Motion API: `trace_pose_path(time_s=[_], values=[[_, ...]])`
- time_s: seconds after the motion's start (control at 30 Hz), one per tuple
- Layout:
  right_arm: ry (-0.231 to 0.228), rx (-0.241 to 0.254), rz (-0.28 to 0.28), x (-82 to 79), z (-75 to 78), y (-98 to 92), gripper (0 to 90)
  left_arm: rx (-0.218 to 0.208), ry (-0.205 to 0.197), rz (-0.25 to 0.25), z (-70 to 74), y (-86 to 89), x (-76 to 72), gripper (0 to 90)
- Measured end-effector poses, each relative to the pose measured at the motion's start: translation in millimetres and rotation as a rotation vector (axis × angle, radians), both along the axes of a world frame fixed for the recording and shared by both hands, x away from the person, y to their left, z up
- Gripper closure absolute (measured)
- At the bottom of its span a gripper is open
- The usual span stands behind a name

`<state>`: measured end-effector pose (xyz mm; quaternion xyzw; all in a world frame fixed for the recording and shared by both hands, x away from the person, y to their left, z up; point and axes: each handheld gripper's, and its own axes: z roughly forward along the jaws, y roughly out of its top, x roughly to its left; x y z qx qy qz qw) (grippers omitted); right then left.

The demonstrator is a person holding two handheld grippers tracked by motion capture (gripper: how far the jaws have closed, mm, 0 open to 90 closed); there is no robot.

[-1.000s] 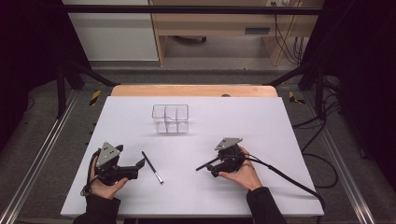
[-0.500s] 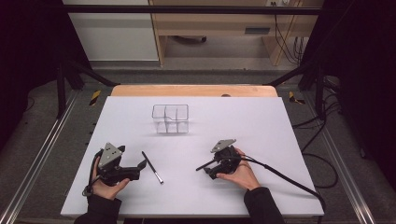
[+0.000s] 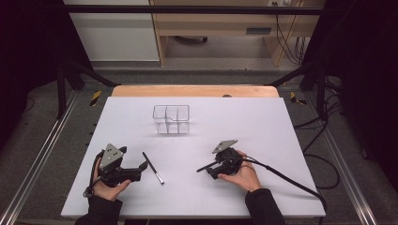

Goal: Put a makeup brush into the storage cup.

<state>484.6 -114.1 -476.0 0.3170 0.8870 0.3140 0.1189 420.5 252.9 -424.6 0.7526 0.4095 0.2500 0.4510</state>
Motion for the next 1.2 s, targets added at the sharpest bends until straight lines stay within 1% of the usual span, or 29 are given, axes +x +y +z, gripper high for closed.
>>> trace_pose_path(time_s=[0.07, 0.13, 0.17, 0.2, 0.37, 0.47, 0.53, 0.6, 0.77, 0.93, 1.07, 1.17, 1.2], values=[[0.004, 0.0, -0.009, -1.4, 0.7, 0.4, 26.8, -0.001, -0.001, 0.0, 0.2, -0.1, -0.2, 4.6], [0.012, -0.01, -0.019, -3.1, 2.4, 1.0, 31.2, 0.0, 0.001, -0.002, 0.1, -0.2, -0.2, 4.7], [0.017, -0.019, -0.025, -4.9, 4.5, 1.4, 38.7, 0.0, 0.0, -0.002, 0.0, -0.4, -0.3, 4.7], [0.017, -0.019, -0.025, -4.9, 4.5, 1.4, 38.7, 0.0, 0.0, -0.003, 0.1, -0.5, -0.4, 4.7], [0.024, -0.028, -0.03, -7.7, 6.9, 0.7, 50.0, 0.0, 0.0, -0.008, 0.1, -0.9, -0.3, 4.9], [0.027, -0.031, -0.038, -8.4, 7.8, 0.5, 54.0, 0.002, 0.002, -0.01, -0.1, -1.3, -0.3, 5.1], [0.025, -0.038, -0.043, -8.5, 8.7, 0.0, 57.6, 0.003, 0.002, -0.014, 0.0, -1.5, -0.4, 5.2], [0.013, -0.051, -0.055, -9.0, 9.5, -0.6, 62.0, 0.003, 0.002, -0.016, 0.0, -1.6, -0.5, 5.3], [0.0, -0.066, -0.067, -9.7, 10.3, -1.2, 66.3, 0.003, 0.003, -0.021, 0.1, -1.9, -0.5, 5.6], [-0.002, -0.078, -0.07, -10.6, 12.3, -2.3, 71.6, 0.003, 0.004, -0.022, 0.0, -2.3, -0.5, 5.8], [0.015, -0.074, -0.055, -7.4, 13.4, -3.5, 72.7, 0.004, 0.005, -0.023, -0.1, -2.5, -0.3, 5.8], [0.021, -0.078, -0.04, -4.4, 10.8, -3.2, 71.6, 0.003, 0.006, -0.024, -0.3, -2.8, -0.3, 5.8], [0.024, -0.072, -0.039, -4.0, 10.8, -3.3, 72.0, 0.006, 0.007, -0.026, -0.5, -2.8, -0.1, 5.8]])
